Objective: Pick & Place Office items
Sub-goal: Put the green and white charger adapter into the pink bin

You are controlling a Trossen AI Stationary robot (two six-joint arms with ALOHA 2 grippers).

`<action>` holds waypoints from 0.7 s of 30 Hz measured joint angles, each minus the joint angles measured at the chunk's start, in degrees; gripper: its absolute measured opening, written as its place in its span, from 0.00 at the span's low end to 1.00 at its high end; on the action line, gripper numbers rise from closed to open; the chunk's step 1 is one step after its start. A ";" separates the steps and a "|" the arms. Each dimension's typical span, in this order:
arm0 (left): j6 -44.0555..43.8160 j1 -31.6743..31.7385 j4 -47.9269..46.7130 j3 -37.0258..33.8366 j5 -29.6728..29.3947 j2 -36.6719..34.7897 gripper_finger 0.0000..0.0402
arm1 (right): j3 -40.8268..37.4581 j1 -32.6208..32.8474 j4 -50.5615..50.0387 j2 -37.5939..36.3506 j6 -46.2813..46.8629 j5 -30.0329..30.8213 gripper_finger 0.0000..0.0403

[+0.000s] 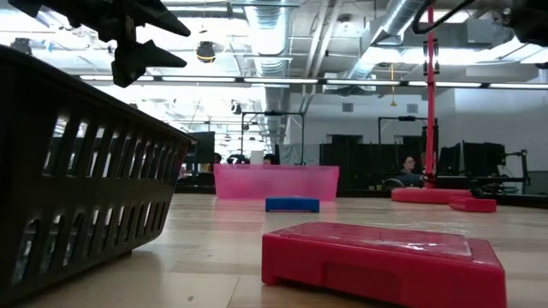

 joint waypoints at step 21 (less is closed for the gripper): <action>0.44 0.00 0.20 0.00 1.45 0.00 0.51 | -5.95 10.40 5.31 5.26 2.79 -6.43 0.77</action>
